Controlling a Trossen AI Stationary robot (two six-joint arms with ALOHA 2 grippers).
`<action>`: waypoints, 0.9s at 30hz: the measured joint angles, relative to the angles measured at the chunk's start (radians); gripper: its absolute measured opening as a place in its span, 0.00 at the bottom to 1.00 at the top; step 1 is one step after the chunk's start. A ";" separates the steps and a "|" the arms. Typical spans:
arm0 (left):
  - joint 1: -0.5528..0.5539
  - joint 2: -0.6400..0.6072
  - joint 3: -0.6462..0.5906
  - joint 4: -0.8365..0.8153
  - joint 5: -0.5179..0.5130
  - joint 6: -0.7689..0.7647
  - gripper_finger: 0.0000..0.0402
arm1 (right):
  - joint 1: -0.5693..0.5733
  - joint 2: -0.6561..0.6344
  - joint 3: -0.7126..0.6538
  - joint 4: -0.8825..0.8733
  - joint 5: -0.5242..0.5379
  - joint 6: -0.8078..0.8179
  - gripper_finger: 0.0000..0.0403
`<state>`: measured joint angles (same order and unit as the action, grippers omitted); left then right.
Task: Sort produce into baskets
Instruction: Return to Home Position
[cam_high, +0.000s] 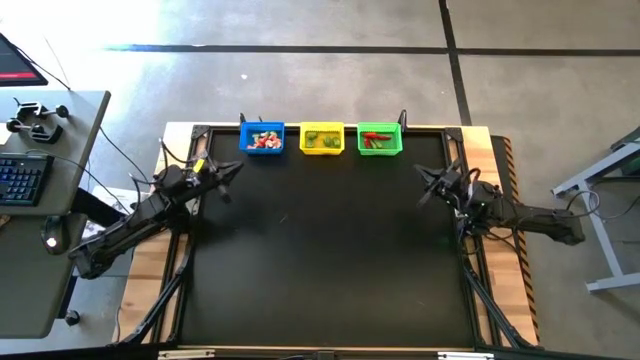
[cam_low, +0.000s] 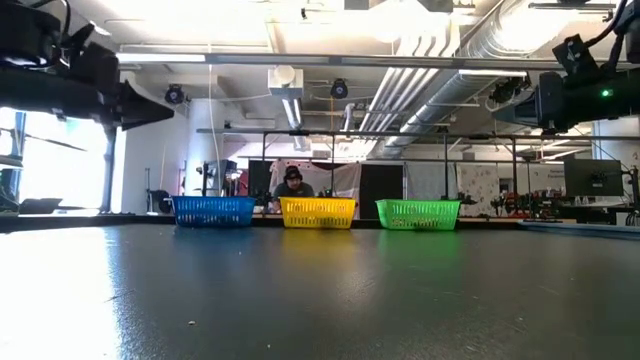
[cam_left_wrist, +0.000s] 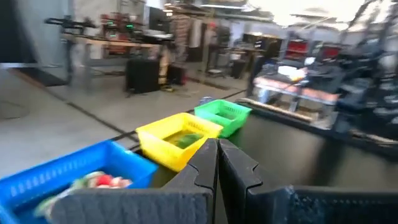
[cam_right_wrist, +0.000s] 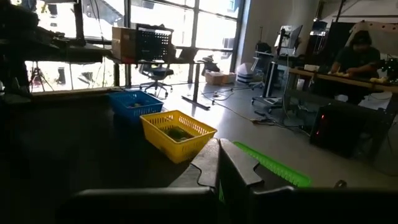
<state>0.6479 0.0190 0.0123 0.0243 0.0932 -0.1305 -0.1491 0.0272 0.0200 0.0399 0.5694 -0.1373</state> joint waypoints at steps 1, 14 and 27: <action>0.001 0.004 0.000 -0.001 -0.024 0.007 0.00 | -0.001 0.000 0.000 0.000 -0.003 -0.003 0.00; 0.001 0.009 0.000 -0.005 -0.059 0.020 0.00 | -0.002 -0.001 0.000 0.000 -0.004 0.001 0.00; 0.001 0.009 0.000 -0.005 -0.060 0.020 0.00 | -0.002 -0.001 0.001 -0.001 -0.005 -0.001 0.00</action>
<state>0.6487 0.0280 0.0120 0.0193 0.0334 -0.1108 -0.1509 0.0265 0.0208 0.0387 0.5644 -0.1380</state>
